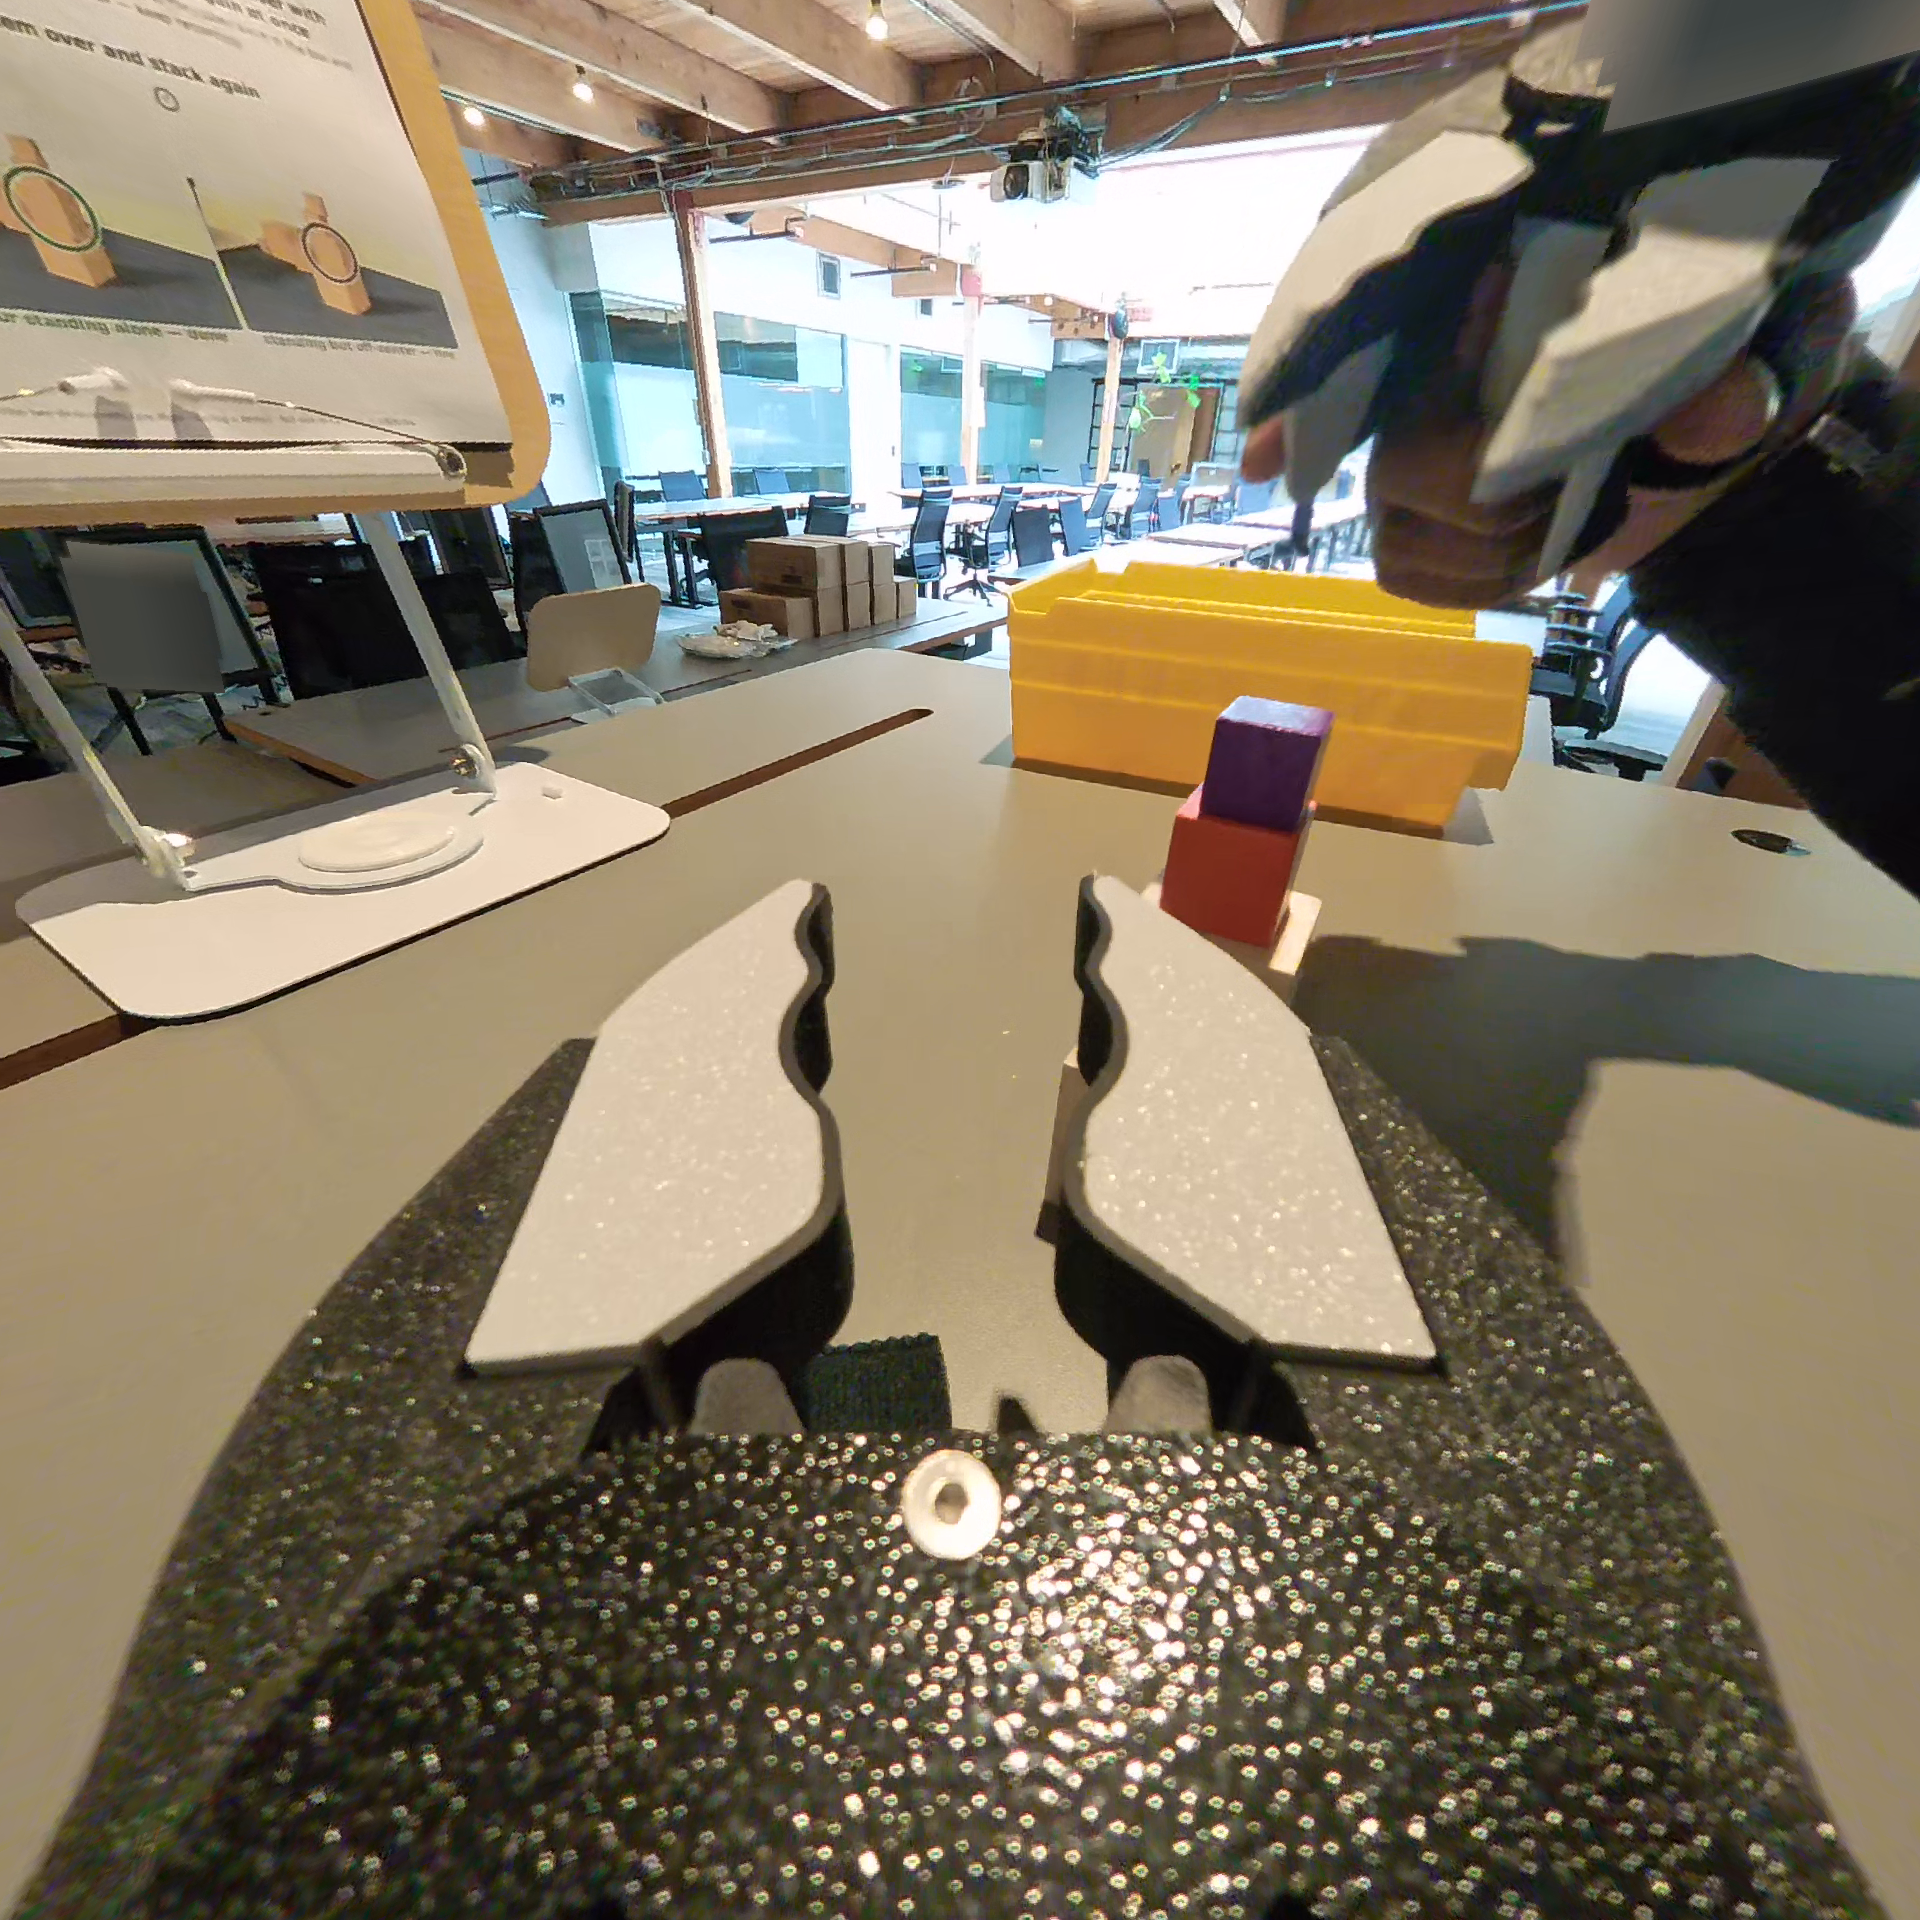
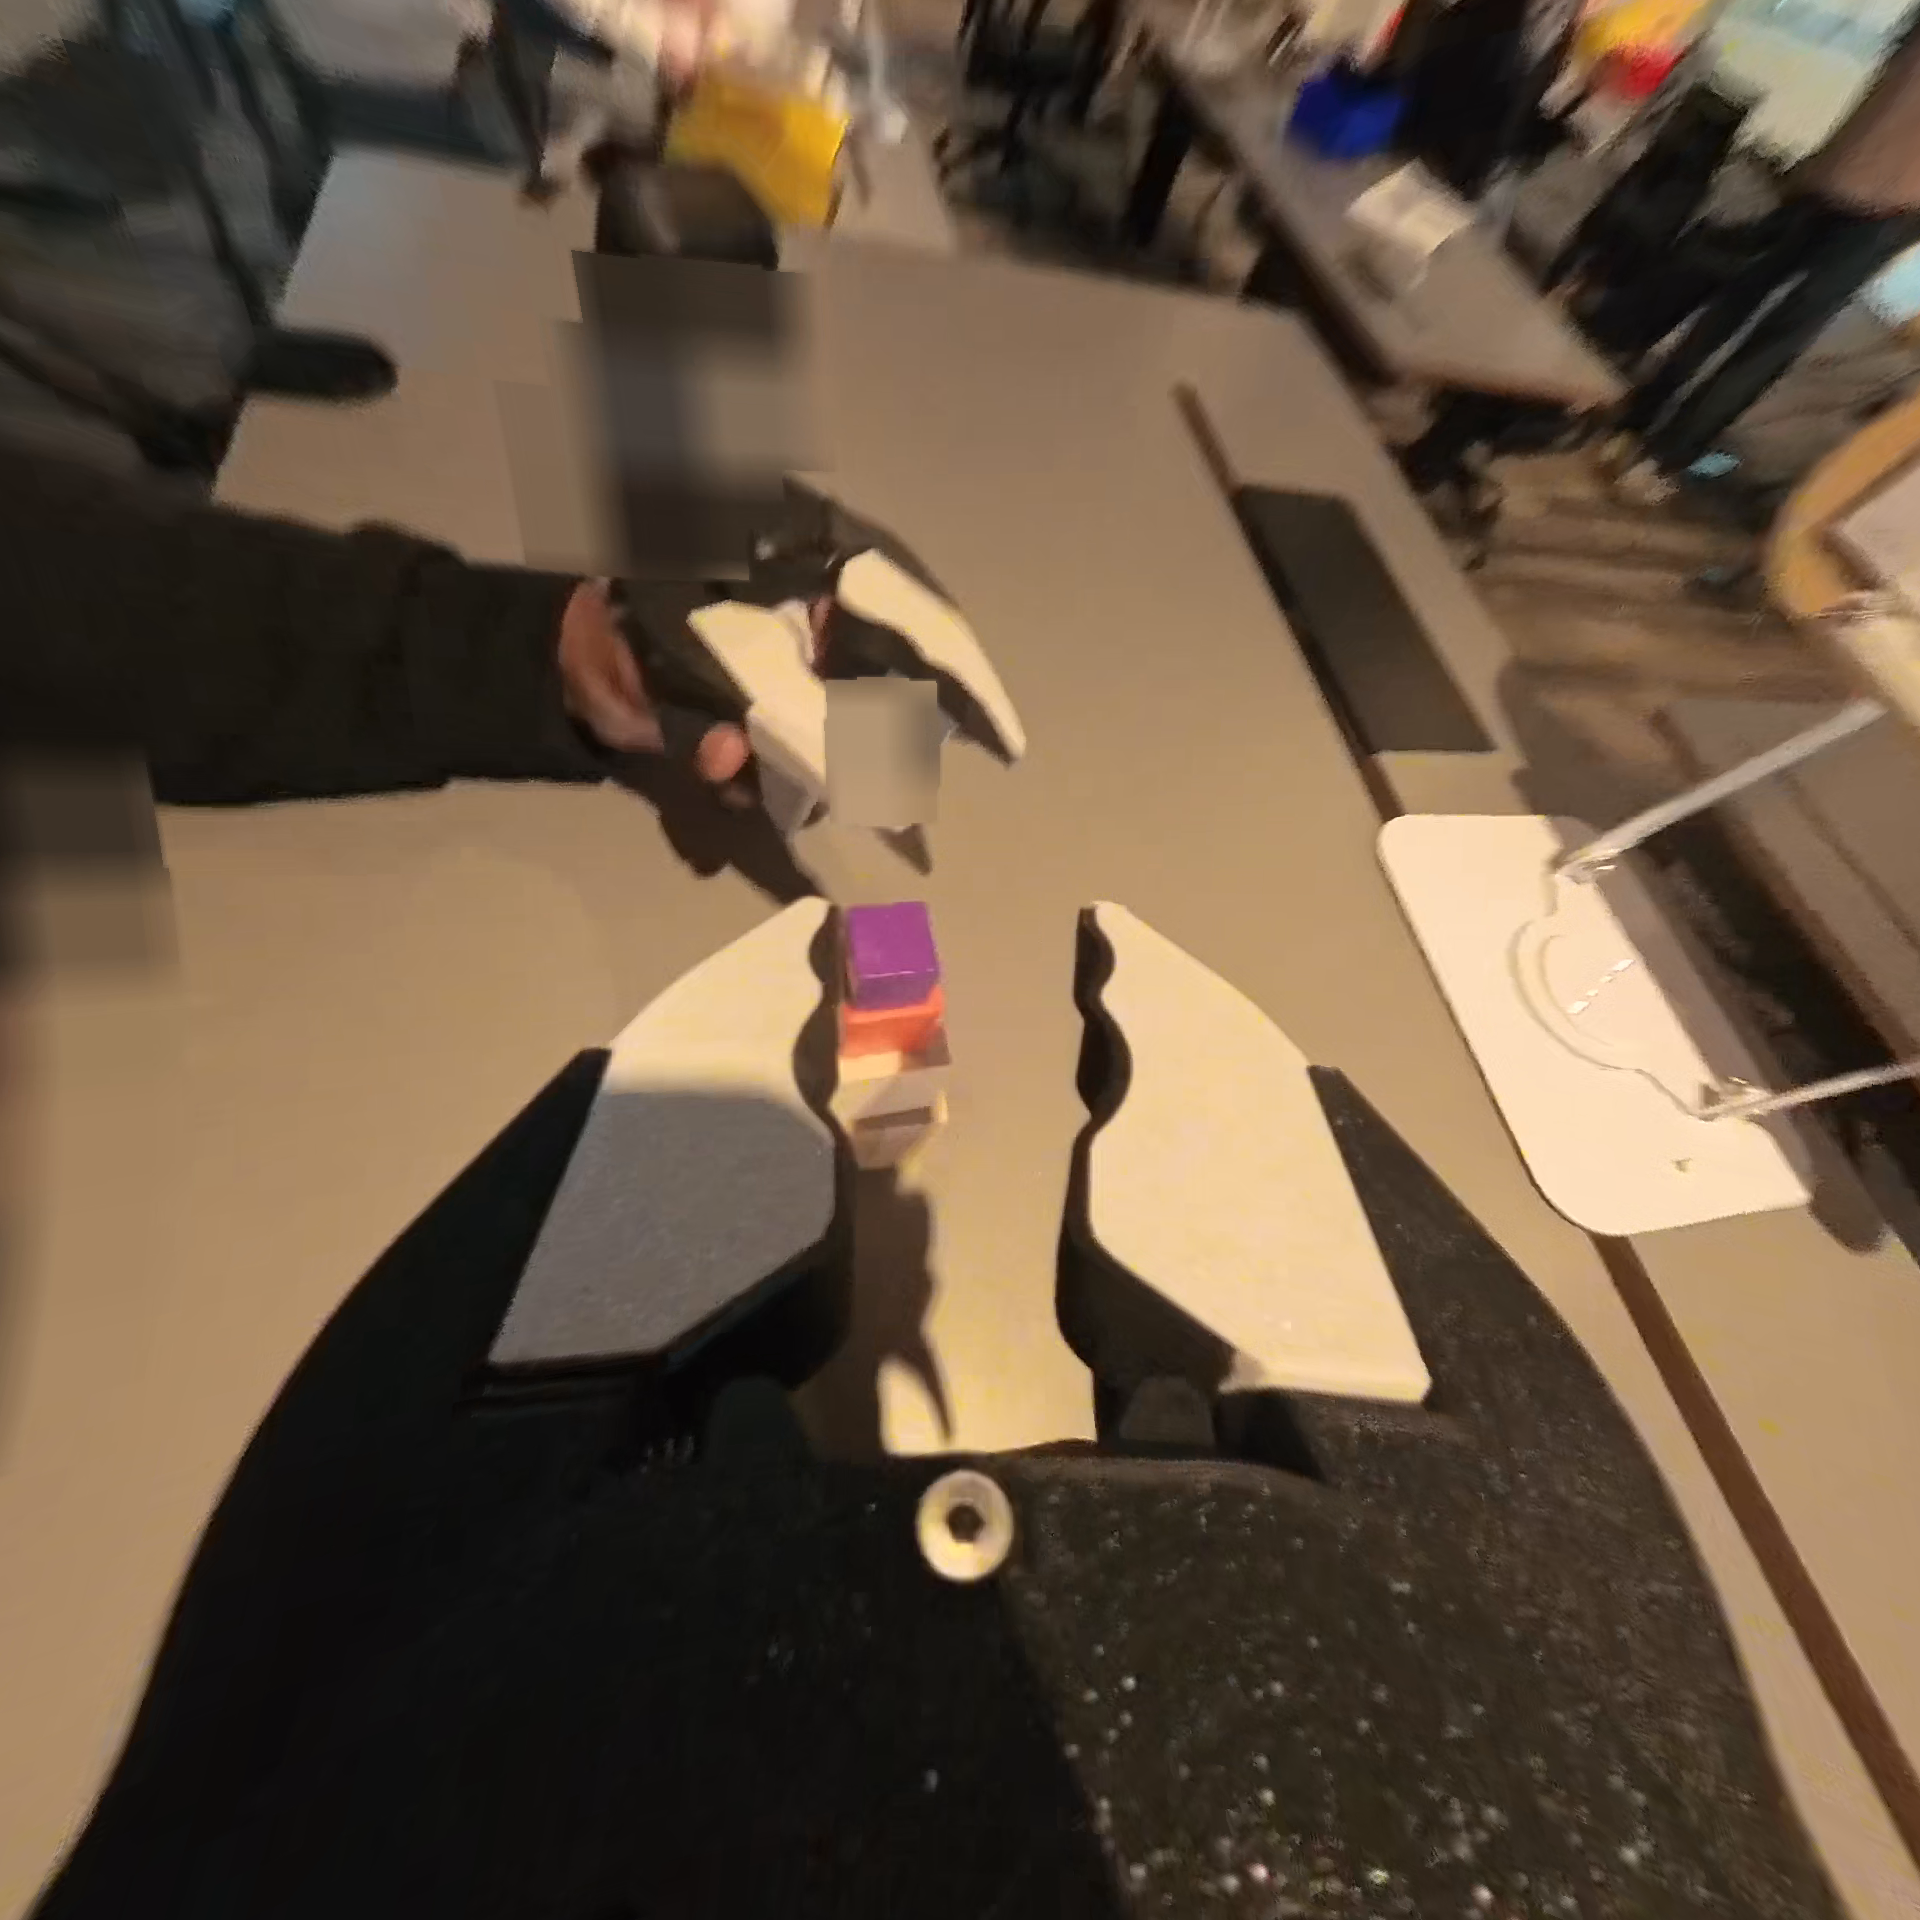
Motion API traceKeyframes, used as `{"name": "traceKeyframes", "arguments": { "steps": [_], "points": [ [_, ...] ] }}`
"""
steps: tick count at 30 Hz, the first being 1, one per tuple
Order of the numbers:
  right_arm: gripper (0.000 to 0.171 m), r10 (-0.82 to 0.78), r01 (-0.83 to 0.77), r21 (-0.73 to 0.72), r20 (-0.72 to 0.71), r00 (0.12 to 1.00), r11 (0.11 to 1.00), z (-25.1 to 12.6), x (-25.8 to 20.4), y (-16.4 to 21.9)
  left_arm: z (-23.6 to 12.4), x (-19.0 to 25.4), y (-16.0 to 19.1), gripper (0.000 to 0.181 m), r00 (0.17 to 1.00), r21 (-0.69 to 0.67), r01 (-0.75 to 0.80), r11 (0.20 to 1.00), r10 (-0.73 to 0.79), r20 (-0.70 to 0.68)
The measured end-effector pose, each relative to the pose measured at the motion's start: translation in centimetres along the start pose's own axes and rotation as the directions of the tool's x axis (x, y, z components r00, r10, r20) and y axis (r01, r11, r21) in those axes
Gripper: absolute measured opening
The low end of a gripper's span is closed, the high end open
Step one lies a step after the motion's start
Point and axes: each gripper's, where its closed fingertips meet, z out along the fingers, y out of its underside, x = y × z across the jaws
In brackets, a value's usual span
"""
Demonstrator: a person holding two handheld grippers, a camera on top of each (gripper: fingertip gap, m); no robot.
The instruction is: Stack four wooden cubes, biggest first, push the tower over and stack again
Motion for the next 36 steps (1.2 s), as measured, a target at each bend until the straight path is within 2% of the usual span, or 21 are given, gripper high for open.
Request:
{"name": "traceKeyframes", "arguments": {
  "steps": [1, 3, 4, 5, 8, 11, 17, 24, 29, 33, 36],
  "points": [
    [0.038, 0.030, -0.026, 0.075, -0.052, 0.998, 0.997, -0.9, 0.8, -0.1, 0.0, 0.1, 0.0, 0.044, 1.000, -0.003, -0.003, 1.000, 0.003, -0.002],
    [0.016, 0.132, -0.092, 0.225, -0.170, 0.977, 0.970, -2.5, 3.1, 0.4, 0.1, 0.2, 0.2, 0.044, 1.000, -0.013, -0.015, 1.000, 0.015, -0.005],
    [0.005, 0.191, -0.121, 0.283, -0.234, 0.953, 0.951, -3.1, 4.3, 1.3, 0.2, 0.4, 0.3, 0.044, 1.000, -0.021, -0.026, 0.999, 0.026, -0.007],
    [0.000, 0.245, -0.141, 0.326, -0.303, 0.921, 0.935, -3.5, 5.6, 2.6, 0.3, 0.5, 0.4, 0.044, 0.999, -0.030, -0.041, 0.999, 0.040, -0.009],
    [0.000, 0.340, -0.201, 0.325, -0.462, 0.819, 0.924, -3.2, 7.9, 8.1, 0.5, 0.9, 0.8, 0.038, 0.996, -0.056, -0.094, 0.994, 0.094, 0.002],
    [0.000, 0.331, -0.213, 0.262, -0.594, 0.733, 0.941, -2.7, 8.6, 12.3, 0.6, 0.4, 1.1, 0.023, 0.987, -0.087, -0.130, 0.988, 0.137, 0.079],
    [0.000, 0.237, -0.182, 0.154, -0.691, 0.683, 0.971, -3.9, 9.5, 13.4, -0.1, -0.2, 4.2, 0.000, 0.934, -0.350, -0.154, 0.924, 0.252, 0.253],
    [0.000, 0.192, -0.188, 0.084, -0.707, 0.681, 0.979, -5.8, 9.5, 15.8, -0.4, 2.0, 4.9, 0.000, 0.912, -0.404, -0.032, 0.914, 0.192, 0.363],
    [0.000, 0.179, -0.188, 0.065, -0.697, 0.695, 0.980, -7.0, 9.3, 16.9, 2.1, 4.7, 4.8, 0.000, 0.928, -0.504, -0.126, 0.854, 0.282, 0.245],
    [0.000, 0.173, -0.164, 0.083, -0.714, 0.678, 0.983, -8.9, 9.4, 16.5, 4.4, 8.3, 2.7, 0.000, 0.905, -0.463, -0.319, 0.827, 0.411, 0.110],
    [0.000, 0.167, -0.142, 0.097, -0.729, 0.664, 0.985, -10.5, 9.3, 16.2, 4.0, 8.6, 2.8, 0.000, 0.886, -0.495, -0.356, 0.792, 0.455, 0.091]
  ]
}}
